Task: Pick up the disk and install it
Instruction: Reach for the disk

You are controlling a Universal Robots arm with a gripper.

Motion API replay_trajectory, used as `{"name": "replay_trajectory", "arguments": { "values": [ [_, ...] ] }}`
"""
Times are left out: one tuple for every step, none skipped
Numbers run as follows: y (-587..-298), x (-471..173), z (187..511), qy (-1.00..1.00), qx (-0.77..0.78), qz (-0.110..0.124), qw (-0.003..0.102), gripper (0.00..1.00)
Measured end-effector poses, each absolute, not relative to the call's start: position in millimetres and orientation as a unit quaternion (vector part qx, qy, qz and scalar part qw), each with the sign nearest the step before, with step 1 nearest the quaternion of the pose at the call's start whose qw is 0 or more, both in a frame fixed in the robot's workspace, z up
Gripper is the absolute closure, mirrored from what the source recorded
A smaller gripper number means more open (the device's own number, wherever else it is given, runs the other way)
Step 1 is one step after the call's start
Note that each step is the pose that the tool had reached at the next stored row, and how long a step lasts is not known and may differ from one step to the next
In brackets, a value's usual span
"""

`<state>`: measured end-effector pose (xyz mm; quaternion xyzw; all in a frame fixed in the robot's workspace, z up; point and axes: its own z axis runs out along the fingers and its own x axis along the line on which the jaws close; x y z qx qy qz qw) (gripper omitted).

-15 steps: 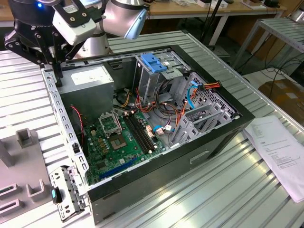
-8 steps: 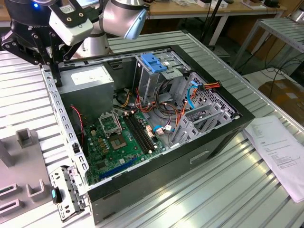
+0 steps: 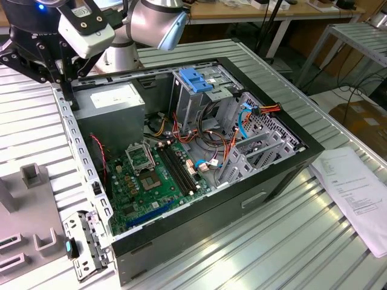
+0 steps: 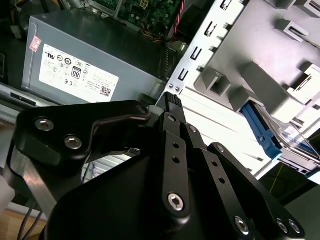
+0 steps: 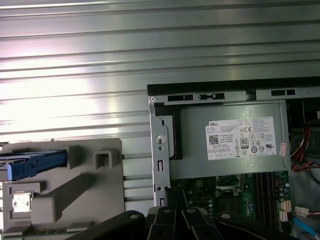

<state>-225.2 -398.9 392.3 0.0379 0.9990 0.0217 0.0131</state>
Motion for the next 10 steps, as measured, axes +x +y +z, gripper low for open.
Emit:
{"name": "replay_trajectory", "arguments": {
  "values": [
    [-398.9,-226.4,392.3,0.999,0.038,0.022,0.013,0.89],
    [-398.9,-227.1,392.3,0.999,0.038,0.022,0.013,0.89],
    [-398.9,-227.7,392.3,0.999,0.038,0.022,0.013,0.89],
    [-398.9,-228.3,392.3,0.999,0.038,0.022,0.013,0.89],
    [-398.9,-228.9,392.3,0.999,0.038,0.022,0.013,0.89],
    [-398.9,-229.5,392.3,0.999,0.038,0.022,0.013,0.89],
    [-398.9,-230.1,392.3,0.999,0.038,0.022,0.013,0.89],
    [-398.9,-230.7,392.3,0.999,0.038,0.022,0.013,0.89],
    [-398.9,-231.4,392.3,0.999,0.038,0.022,0.013,0.89],
    [-399.0,-232.4,392.3,0.999,0.038,0.022,0.013,0.89]
  ]
}}
